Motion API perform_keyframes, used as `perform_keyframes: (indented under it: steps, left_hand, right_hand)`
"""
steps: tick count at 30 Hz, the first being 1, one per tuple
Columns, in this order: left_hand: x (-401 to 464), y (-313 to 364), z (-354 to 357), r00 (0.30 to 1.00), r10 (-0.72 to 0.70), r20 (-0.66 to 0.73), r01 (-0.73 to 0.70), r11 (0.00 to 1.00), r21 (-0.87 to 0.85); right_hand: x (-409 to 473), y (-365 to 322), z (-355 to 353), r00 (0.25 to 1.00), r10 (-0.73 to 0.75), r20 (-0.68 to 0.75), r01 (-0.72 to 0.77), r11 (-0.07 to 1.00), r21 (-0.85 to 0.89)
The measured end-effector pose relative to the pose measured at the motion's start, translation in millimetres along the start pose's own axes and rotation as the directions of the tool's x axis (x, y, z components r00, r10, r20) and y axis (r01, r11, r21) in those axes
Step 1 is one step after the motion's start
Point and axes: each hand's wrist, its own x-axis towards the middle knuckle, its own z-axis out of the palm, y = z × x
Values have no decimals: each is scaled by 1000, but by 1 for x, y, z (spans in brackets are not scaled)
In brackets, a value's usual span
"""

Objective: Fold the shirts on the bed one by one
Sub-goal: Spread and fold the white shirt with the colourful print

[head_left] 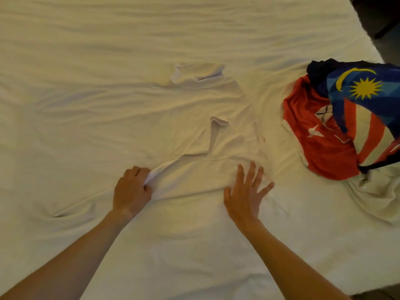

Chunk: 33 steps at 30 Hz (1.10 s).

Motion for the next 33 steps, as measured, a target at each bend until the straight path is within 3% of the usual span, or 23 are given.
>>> perform_keyframes:
  steps: [2,4,7,9,13,16,18,21,23,27,28,30,31,32,33]
  left_hand:
    - [-16,-14,-4,1000,-4,-12,5,990,143]
    - [-33,-31,-8,999,-49,-4,48,966,256]
    - [-55,-62,-15,989,-146,-13,143,946,291]
    - [-65,-88,-25,983,-180,-18,178,949,259]
    - [-69,-140,-61,951,-310,-2,310,949,52]
    - [-58,-175,-93,889,-451,83,458,879,-135]
    - [-44,-204,-111,873,-459,167,486,850,-203]
    - [-28,-247,-127,855,-506,113,511,785,-350]
    - [-29,-263,-119,774,-633,20,575,689,-441]
    - [-63,-244,-78,497,-867,-34,697,422,-579]
    - [-71,-233,-70,440,-898,-25,695,358,-624]
    - [-83,-216,-53,322,-946,25,708,224,-670]
    - [-90,-209,-46,274,-961,40,716,176,-676]
    - [-95,-207,-39,244,-969,48,708,144,-691]
    - [-97,-206,-36,239,-970,50,694,134,-707]
  right_hand:
    - [-16,-40,4,962,-269,-42,271,960,72]
    - [-28,-83,12,873,-487,-38,487,862,141]
    - [-34,-137,26,775,-627,81,594,766,244]
    - [-35,-157,37,753,-646,127,613,758,224]
    - [-38,-161,53,801,-587,117,571,808,144]
    - [-39,-155,63,821,-565,89,555,824,110]
    - [-38,-156,67,820,-562,110,557,827,73]
    - [-39,-158,68,821,-553,139,558,830,6]
    - [-40,-160,67,831,-537,149,544,839,-11]
    - [-61,-168,58,867,-498,2,495,862,112]
    - [-70,-171,55,895,-438,-85,446,875,186]
    - [-86,-181,54,993,-63,-104,107,856,506]
    - [-91,-187,54,983,183,15,-143,710,689]
    - [-92,-194,51,912,358,202,-362,466,807]
    - [-89,-200,46,822,418,387,-493,184,850]
